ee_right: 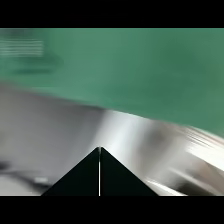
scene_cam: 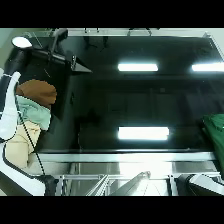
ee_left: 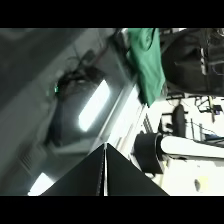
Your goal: Fold the shirts.
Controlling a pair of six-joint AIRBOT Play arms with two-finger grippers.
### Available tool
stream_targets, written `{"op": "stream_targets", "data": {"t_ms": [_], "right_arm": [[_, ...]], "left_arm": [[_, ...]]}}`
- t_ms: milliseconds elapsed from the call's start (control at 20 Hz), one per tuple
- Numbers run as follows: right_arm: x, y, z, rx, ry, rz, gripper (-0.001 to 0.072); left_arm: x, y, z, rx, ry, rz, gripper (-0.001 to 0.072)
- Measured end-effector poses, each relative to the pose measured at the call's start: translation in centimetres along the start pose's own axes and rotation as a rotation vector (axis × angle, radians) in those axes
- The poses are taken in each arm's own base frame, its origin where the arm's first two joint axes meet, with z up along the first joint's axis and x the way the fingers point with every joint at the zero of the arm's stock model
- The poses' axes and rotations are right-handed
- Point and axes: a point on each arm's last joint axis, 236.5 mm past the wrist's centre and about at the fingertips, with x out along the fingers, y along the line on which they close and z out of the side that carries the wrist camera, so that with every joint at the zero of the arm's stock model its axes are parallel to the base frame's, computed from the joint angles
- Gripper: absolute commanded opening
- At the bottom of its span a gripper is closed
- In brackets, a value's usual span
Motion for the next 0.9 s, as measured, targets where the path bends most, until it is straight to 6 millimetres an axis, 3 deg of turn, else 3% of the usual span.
{"op": "stream_targets", "data": {"t_ms": [150, 250, 350, 450, 600, 750, 900], "right_arm": [[-0.9, 8.9, -1.7, -0.189, -0.075, 0.289, 0.0019], [-0.3, 13.4, -6.1, -0.340, -0.055, 0.399, 0.0019], [1.7, 16.3, -12.2, -0.493, 0.018, 0.455, 0.0020], [4.5, 17.7, -18.1, -0.625, 0.102, 0.474, 0.0020], [8.1, 18.4, -24.1, -0.766, 0.173, 0.474, 0.0019], [9.5, 19.1, -27.0, -0.838, 0.185, 0.489, 0.0019], [9.9, 19.5, -28.2, -0.858, 0.192, 0.506, 0.0019]], "left_arm": [[-1.5, -2.9, 0.4, 0.063, -0.034, 0.009, -0.0005], [-1.6, -4.1, -1.4, 0.059, -0.011, 0.038, -0.0005], [-0.7, -4.7, -5.1, 0.020, 0.047, 0.079, -0.0004], [0.7, -4.6, -9.4, -0.031, 0.100, 0.126, -0.0002], [2.4, -3.4, -15.4, -0.108, 0.139, 0.193, 0.0020], [3.1, -2.3, -19.7, -0.173, 0.149, 0.226, 0.0017], [3.4, -1.8, -22.2, -0.206, 0.151, 0.240, 0.0017]]}}
